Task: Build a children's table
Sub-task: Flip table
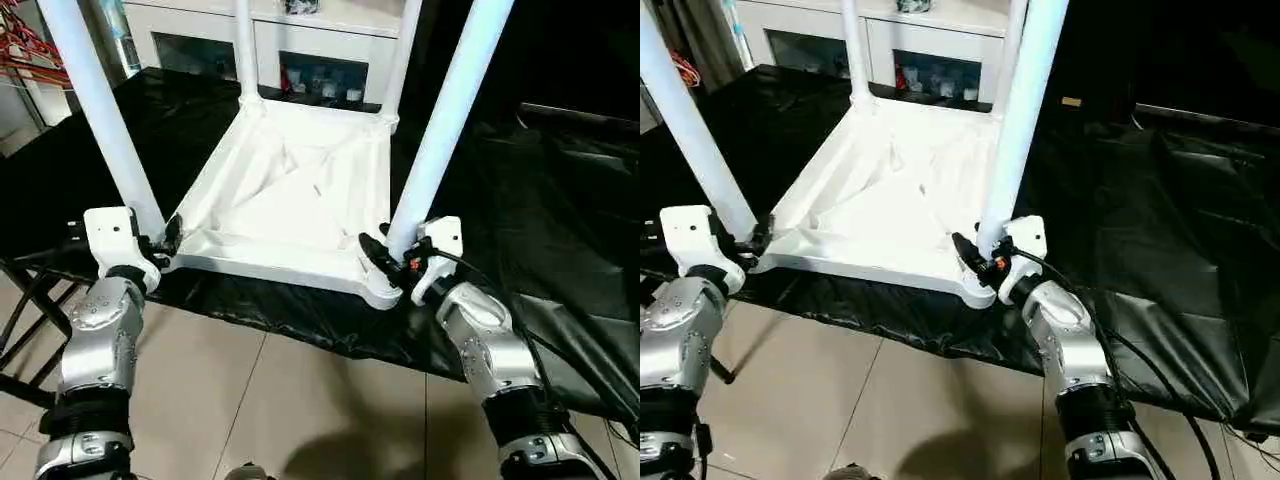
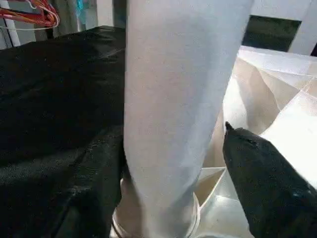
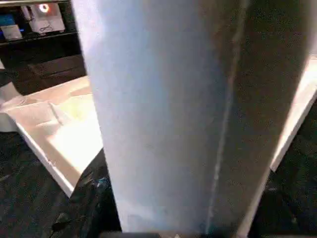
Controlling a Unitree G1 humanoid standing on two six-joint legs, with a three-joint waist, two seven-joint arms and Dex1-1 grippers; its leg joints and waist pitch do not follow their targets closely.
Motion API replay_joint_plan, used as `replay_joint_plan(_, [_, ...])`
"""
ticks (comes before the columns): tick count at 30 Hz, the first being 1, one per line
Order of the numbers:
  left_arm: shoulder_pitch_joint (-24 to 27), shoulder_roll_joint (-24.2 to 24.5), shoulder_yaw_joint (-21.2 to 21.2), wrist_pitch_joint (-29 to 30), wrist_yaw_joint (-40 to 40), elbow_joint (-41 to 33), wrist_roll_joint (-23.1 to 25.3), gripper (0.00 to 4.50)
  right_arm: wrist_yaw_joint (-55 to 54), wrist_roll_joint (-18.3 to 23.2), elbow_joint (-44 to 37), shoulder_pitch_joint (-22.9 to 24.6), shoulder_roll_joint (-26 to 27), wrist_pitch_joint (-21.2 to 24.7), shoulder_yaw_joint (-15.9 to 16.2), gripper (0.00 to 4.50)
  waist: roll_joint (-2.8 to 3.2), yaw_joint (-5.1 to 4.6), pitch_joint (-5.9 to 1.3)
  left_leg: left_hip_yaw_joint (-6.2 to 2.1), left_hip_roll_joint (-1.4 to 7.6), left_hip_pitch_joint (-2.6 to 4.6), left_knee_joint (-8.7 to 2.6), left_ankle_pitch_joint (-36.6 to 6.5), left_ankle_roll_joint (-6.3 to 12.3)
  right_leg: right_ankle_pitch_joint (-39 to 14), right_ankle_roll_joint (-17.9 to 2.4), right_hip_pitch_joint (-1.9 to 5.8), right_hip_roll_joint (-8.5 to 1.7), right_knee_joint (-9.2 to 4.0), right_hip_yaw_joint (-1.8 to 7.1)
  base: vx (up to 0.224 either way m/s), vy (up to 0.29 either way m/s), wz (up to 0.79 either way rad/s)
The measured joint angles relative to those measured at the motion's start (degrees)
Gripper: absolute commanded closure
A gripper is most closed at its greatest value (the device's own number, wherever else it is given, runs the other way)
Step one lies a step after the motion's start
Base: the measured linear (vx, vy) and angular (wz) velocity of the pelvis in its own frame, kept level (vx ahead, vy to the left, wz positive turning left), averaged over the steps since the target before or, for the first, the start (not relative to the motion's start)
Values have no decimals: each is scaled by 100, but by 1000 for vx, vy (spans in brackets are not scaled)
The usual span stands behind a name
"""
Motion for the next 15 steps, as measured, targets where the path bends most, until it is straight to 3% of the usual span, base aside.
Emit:
replay_joint_plan(6, [0, -126, -42, 0, -3, -47, 0, 176, -153, 0, -88, 93, -1, -12, -144, 264, 9, 38, 6, 3, 3, -5, -1, 0, 0, -4, 7, 3, -1, 0, 6, 0, 0, 0])
replay_joint_plan(11, [-47, -337, -216, -5, -42, -66, 30, 215, -348, 7, -455, 411, -72, 4, -286, 264, 23, 136, 14, 33, 10, -14, -4, 1, 1, -26, 44, 13, -1, 1, 56, 0, 0, 0])
replay_joint_plan(15, [-148, -569, -424, -36, -51, -40, 138, 235, -480, 14, -827, 736, -193, 11, -507, 265, 50, 207, 16, 149, 51, -43, -9, 21, 34, -49, 86, 13, -30, 12, 101, 11, 13, 17])
